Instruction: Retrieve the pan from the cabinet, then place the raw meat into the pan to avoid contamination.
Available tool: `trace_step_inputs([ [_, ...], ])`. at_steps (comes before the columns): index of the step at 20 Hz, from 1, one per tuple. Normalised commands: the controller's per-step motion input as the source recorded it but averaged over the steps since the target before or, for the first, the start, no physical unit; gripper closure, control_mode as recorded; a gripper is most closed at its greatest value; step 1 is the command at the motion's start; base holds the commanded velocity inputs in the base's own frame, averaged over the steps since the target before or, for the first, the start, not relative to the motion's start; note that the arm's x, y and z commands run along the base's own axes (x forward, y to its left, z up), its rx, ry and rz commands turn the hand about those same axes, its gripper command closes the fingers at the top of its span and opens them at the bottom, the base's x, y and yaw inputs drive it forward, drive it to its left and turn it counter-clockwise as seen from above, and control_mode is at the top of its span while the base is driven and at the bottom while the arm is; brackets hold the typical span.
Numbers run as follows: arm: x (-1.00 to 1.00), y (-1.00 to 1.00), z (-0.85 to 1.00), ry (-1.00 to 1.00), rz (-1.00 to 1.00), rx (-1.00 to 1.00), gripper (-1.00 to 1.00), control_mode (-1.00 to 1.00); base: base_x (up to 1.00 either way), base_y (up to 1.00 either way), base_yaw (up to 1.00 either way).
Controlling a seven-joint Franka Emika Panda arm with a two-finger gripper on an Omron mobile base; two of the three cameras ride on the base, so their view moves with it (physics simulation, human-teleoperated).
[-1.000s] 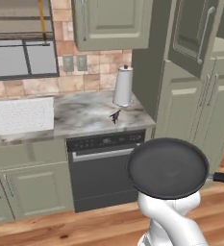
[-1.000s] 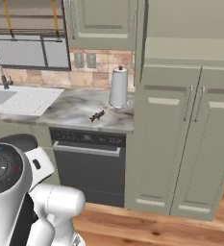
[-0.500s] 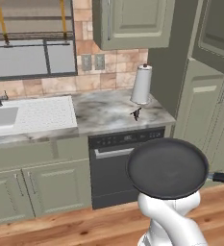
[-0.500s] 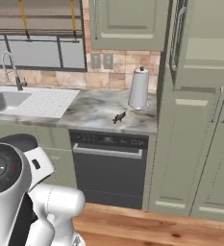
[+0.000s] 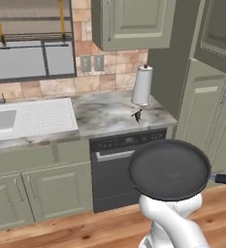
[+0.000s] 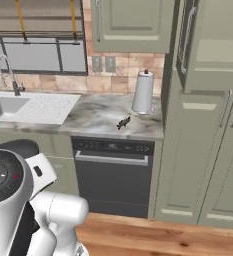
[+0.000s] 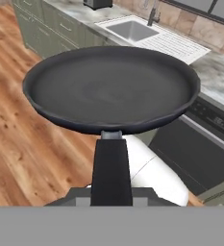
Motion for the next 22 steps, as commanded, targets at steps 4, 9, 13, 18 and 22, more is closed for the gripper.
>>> trace_step_inputs([
  [4, 0.0, 0.0, 0.0, 0.0, 0.0, 0.0, 1.0, 1.0, 0.38, 0.18, -0.06],
  [9, 0.0, 0.0, 0.0, 0.0, 0.0, 0.0, 1.0, 1.0, 0.45, 0.22, -0.06],
  [13, 0.0, 0.0, 0.0, 0.0, 0.0, 0.0, 1.0, 1.0, 0.44, 0.27, -0.06],
  [18, 0.0, 0.0, 0.0, 0.0, 0.0, 0.0, 1.0, 1.0, 0.36, 0.31, -0.07],
  [22, 0.0, 0.0, 0.0, 0.0, 0.0, 0.0, 1.0, 1.0, 0.27, 0.34, -0.07],
])
